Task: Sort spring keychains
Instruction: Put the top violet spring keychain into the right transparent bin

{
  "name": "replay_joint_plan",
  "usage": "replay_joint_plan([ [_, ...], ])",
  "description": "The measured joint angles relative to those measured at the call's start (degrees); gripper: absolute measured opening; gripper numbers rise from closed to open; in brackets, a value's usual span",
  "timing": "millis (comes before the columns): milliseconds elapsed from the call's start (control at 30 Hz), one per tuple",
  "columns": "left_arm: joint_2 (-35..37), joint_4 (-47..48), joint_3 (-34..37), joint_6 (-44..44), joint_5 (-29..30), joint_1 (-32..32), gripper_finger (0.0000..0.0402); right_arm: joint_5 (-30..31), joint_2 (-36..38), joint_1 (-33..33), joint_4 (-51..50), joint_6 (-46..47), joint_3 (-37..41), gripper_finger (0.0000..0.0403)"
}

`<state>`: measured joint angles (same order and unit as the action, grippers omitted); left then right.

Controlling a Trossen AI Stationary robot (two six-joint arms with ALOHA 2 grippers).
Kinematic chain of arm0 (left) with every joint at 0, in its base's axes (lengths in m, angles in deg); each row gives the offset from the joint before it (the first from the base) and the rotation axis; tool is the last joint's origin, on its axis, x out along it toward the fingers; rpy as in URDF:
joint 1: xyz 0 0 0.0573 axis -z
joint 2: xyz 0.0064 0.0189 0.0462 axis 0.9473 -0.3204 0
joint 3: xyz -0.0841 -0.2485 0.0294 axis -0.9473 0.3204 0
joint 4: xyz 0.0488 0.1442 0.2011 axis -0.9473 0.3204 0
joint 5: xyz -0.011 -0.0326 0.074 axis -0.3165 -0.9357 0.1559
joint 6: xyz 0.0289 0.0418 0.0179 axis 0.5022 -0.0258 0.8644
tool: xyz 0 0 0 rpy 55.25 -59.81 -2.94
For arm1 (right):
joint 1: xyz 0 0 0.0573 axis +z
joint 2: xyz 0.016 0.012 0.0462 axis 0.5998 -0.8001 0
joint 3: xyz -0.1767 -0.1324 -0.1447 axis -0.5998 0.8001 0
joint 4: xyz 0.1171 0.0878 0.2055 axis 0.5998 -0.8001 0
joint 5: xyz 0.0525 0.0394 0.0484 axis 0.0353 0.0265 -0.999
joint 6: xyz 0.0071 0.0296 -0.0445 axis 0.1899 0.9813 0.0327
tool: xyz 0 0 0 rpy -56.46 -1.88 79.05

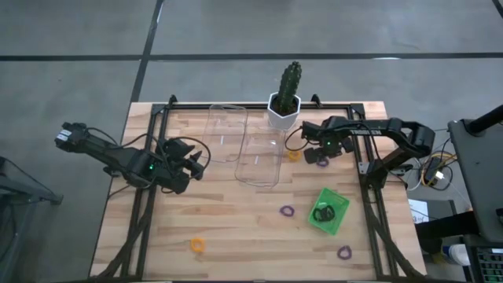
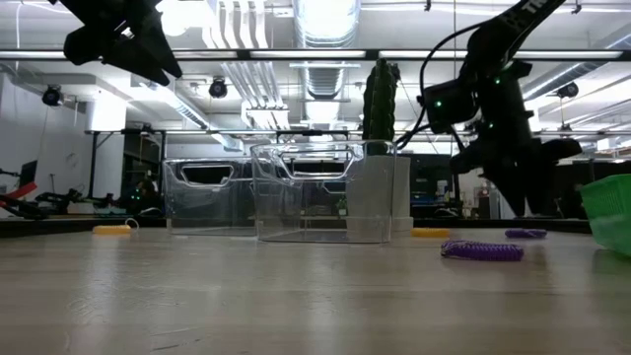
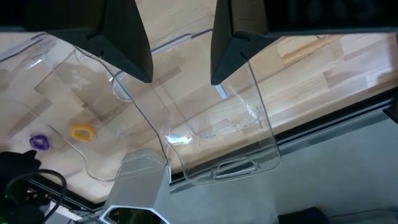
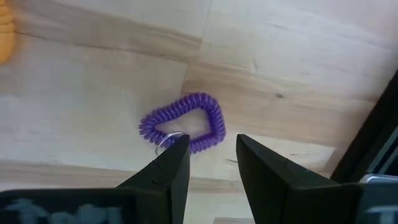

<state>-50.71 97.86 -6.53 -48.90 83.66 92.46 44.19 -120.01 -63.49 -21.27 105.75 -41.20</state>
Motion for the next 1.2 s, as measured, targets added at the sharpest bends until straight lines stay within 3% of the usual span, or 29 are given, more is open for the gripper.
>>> replay_joint_plan([
  [1200,0.00,-2.00,0.02,0.02,-1.27,0.02,0.0153,4.01,-7.73,0.00,2.90,1.37,1.55,0.0128],
])
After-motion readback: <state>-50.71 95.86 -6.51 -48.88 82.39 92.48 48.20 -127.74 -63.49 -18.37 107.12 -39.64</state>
